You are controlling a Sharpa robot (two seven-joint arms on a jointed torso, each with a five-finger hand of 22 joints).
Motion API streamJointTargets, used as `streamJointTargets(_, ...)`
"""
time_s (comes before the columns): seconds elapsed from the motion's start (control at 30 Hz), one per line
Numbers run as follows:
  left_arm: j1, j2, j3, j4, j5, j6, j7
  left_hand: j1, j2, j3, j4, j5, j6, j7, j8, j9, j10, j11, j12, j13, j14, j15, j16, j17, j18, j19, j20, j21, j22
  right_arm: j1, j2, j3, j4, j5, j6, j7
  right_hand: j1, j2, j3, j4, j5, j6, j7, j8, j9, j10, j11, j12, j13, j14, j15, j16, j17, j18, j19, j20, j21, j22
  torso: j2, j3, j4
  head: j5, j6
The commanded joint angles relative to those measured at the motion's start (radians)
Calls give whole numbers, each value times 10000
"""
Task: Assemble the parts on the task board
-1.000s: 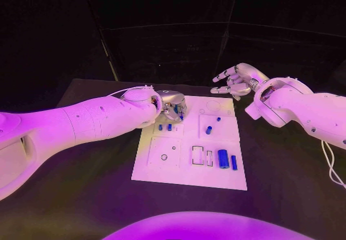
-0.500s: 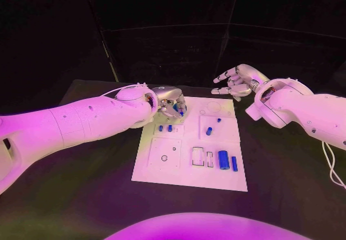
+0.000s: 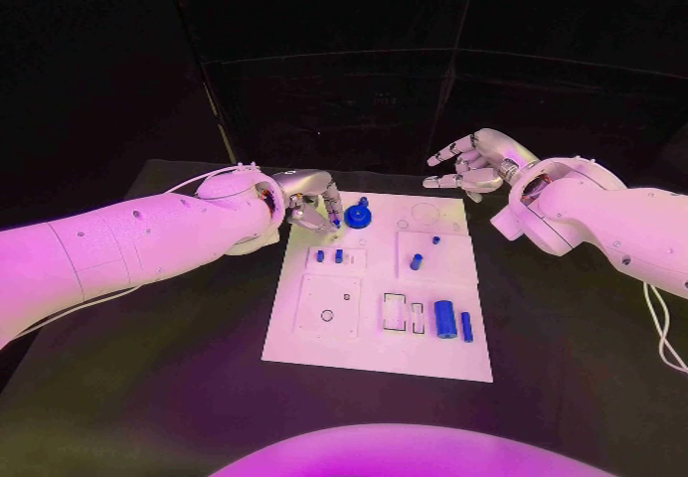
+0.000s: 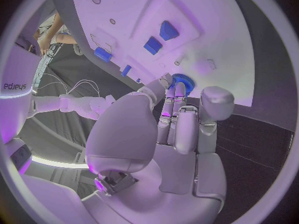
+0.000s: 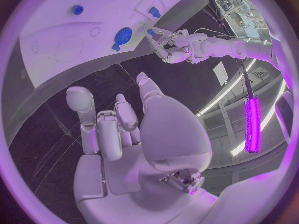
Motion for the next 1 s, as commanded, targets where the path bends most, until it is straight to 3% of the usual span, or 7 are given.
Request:
streamJointTargets(0.03, 17, -14, 8, 5, 232, 473, -188, -116, -16, 65, -17, -58, 84, -20, -71, -11, 72, 5, -66, -7, 273, -66, -32, -12, -192, 80, -8, 39, 15, 16, 1, 9, -4, -23, 42, 90, 37, 64, -34, 30, 20, 25, -12, 49, -14, 60, 11, 54, 13, 644, -43, -34, 879, 79, -36, -11, -39, -9, 6, -3, -18, 25, -4)
streamJointTargets(0.27, -6, 37, -5, -175, 247, 782, -310, -155, -54, 73, -10, -69, 83, -20, -101, -21, 79, 10, -120, -9, 272, -62, -32, -18, -188, 72, -5, 17, -1, 16, 12, 9, -11, -23, 49, 97, 50, 78, -42, 41, 25, 36, -16, 63, -12, 66, 7, 60, 10, 645, -46, -39, 874, 77, -25, -13, -39, -4, 3, -1, -23, 46, -8)
streamJointTargets(1.0, -105, 271, -16, -428, 250, 903, -254, -154, -57, 99, -16, -70, 82, -19, -122, -27, 81, 11, -157, -10, 271, -59, -32, -23, -187, 67, -2, 7, -5, 15, 25, 9, -2, -23, 46, 102, 50, 78, -42, 41, 25, 36, -16, 63, -12, 66, 7, 60, 10, 645, -46, -39, 874, 77, -25, -13, -39, -4, 4, 0, -24, 20, -34)
